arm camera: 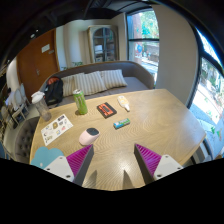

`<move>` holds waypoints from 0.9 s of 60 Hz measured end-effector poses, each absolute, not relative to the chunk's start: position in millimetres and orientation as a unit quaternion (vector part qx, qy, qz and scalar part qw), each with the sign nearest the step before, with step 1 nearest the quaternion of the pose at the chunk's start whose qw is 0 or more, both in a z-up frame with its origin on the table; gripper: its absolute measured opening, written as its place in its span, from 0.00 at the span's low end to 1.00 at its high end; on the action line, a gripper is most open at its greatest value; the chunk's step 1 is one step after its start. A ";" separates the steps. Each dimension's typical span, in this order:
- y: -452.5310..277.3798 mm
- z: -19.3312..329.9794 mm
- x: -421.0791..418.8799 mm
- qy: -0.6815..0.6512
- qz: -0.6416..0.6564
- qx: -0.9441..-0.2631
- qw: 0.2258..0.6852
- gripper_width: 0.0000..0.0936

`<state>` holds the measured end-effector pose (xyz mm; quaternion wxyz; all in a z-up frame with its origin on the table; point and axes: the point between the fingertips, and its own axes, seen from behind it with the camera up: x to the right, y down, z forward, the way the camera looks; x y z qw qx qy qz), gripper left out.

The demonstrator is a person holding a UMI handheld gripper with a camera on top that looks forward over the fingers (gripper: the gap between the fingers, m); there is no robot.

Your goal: Arrange mouse

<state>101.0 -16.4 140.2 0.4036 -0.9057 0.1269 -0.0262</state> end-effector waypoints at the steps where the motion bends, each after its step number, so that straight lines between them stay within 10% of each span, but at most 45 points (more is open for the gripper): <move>1: -16.1 140.1 101.9 0.127 -0.027 -0.906 0.403 0.91; 21: -1.7 120.8 133.3 0.100 -0.023 -0.910 0.401 0.90; 54: 69.0 -13.1 11.6 -0.099 0.074 -0.906 0.404 0.88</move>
